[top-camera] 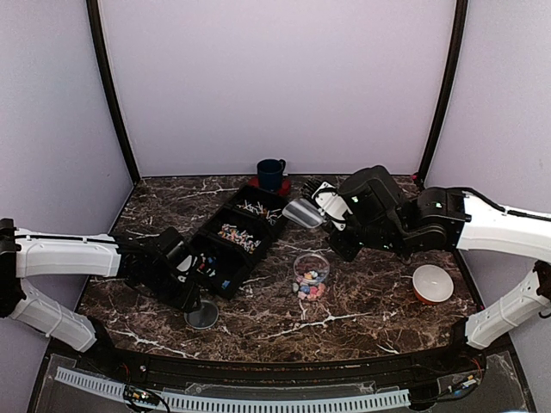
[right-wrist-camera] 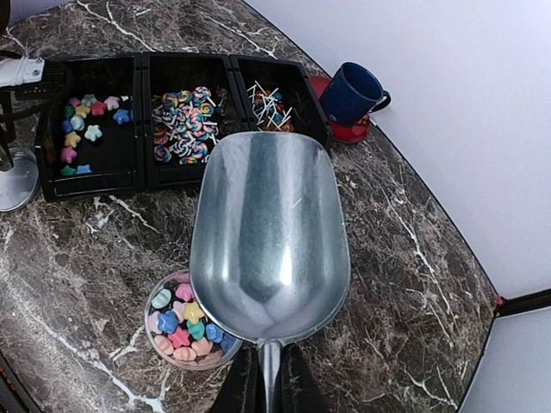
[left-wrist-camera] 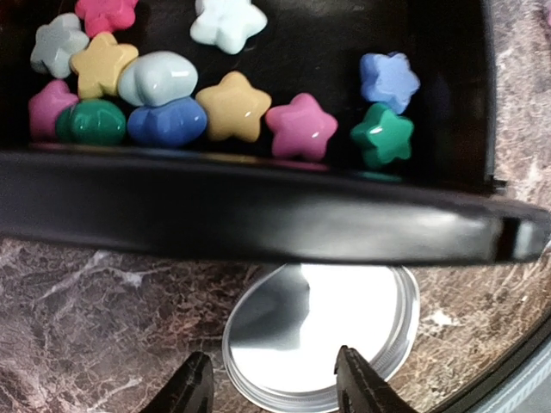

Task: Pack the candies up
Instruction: Pick up the box lid from the center of the board.

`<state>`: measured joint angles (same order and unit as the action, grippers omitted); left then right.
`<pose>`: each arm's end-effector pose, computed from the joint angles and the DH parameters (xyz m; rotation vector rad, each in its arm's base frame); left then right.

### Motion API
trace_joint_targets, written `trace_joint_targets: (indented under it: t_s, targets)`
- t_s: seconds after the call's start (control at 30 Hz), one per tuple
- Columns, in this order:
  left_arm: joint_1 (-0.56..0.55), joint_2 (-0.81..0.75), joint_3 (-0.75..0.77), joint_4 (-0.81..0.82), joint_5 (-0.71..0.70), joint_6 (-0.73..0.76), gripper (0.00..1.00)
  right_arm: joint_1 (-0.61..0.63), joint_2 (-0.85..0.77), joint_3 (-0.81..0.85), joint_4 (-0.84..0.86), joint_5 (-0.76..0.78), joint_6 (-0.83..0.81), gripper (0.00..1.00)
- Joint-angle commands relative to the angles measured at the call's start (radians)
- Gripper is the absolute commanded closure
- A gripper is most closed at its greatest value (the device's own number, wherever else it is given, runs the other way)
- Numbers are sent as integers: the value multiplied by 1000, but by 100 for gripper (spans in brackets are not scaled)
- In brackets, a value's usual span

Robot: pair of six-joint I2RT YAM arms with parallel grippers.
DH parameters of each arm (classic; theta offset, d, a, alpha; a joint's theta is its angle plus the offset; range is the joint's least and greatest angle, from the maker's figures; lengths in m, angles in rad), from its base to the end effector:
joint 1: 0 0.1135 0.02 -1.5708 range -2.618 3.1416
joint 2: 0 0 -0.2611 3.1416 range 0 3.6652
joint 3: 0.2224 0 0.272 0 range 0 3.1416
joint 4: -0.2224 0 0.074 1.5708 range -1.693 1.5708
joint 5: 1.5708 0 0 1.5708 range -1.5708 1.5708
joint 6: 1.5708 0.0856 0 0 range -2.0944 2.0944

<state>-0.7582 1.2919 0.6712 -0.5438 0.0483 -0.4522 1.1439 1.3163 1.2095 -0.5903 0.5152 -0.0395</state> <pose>0.1873 -0.1831 0.1125 0.4420 2.7743 -0.3850 0.1785 0.2905 0.3022 -0.9786 1.9300 0.0443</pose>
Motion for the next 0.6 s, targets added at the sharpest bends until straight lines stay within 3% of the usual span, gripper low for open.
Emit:
trace_joint_targets:
  t_s: [0.0,0.57]
  targets:
    - [-12,38,-14,14,-43,-3,51,-10,-15,-4,46,-6,10,100]
    - [-15,121,-26,41,-59,10,76,-10,-30,-13,52,-12,3,100]
